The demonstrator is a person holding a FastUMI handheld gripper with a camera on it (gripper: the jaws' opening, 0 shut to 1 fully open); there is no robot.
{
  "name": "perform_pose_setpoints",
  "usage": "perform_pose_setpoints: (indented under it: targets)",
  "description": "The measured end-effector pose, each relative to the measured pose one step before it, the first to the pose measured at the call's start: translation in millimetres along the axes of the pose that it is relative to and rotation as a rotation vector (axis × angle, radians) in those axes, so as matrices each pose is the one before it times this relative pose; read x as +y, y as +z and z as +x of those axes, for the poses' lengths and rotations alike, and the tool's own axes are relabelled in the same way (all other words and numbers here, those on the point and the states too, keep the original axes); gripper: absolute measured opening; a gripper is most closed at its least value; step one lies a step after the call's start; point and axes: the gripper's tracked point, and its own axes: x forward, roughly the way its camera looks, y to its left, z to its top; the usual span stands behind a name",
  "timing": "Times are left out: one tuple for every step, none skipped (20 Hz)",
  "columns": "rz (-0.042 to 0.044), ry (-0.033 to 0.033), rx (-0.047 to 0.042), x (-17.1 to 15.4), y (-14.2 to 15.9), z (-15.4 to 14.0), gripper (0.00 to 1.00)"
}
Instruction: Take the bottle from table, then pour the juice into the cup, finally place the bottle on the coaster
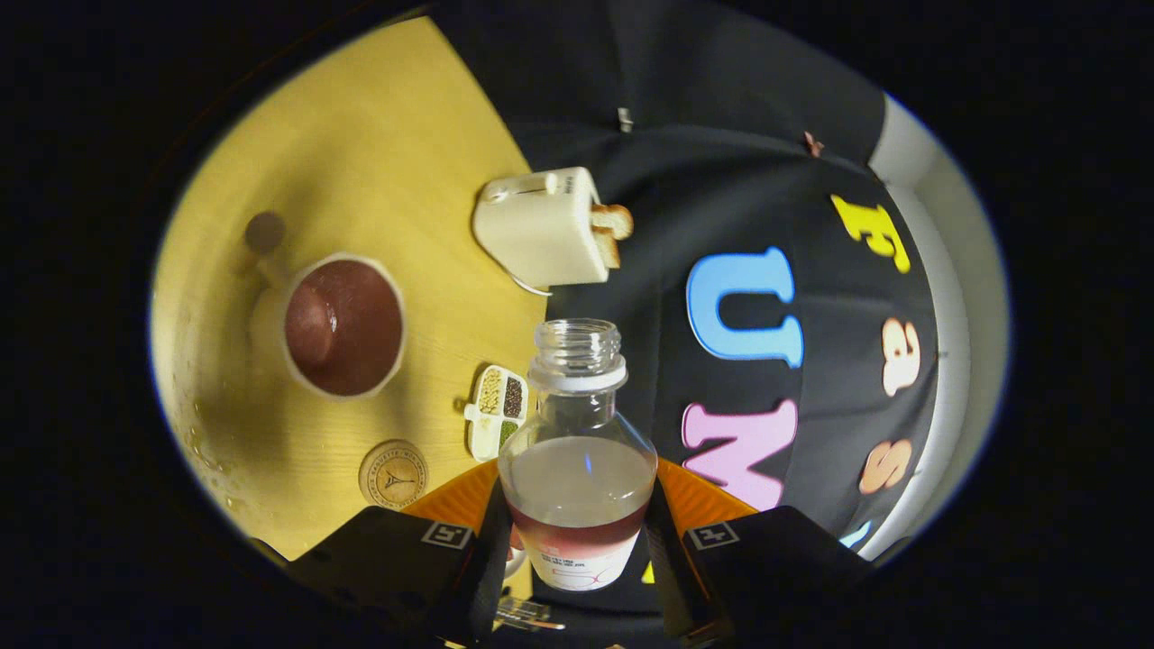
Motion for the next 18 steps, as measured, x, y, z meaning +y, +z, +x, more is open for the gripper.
perform_pose_setpoints:
  targets:
    - [0.10647,-0.00482,0.02090,-3.50,-7.49,-0.69,0.71]
    - [0.10486,0.00250,0.01852,-1.94,-7.34,-0.45,0.71]
    - [0.10524,0.00500,0.01286,1.42,-6.86,2.33,0.71]
    - [0.10172,0.01636,0.00772,2.34,-4.54,-0.68,0.71]
    - [0.10209,0.03358,-0.00727,5.28,0.87,2.16,0.71]
    - [0.10044,0.01394,-0.00795,1.02,-2.24,3.25,0.71]
    - [0.09227,0.00104,-0.00040,-4.95,-2.99,1.87,0.71]
    - [0.08328,-0.00054,0.00684,-4.74,-6.51,2.80,0.71]
    - [0.07237,0.00086,0.00558,-3.10,-6.06,3.07,0.71]
    - [0.06982,0.00188,0.00610,-2.98,-6.24,4.86,0.71]
    - [0.05501,0.00073,0.00151,-2.66,-5.60,5.96,0.71]
    - [0.04733,-0.00154,-0.00600,-4.45,-3.78,3.55,0.71]
    - [0.05090,-0.00277,-0.01393,-4.87,-2.92,3.93,0.71]
    - [0.05445,0.00312,-0.01122,-3.21,-2.57,3.09,0.71]
    - [0.05476,0.00748,-0.01600,-0.22,-2.18,2.58,0.71]
    - [0.05703,0.01048,-0.01794,-0.07,-1.21,2.43,0.71]
    - [0.05176,0.01310,-0.02010,1.58,-1.27,2.85,0.71]
    - [0.03555,0.00453,-0.02019,0.60,-1.16,3.41,0.71]
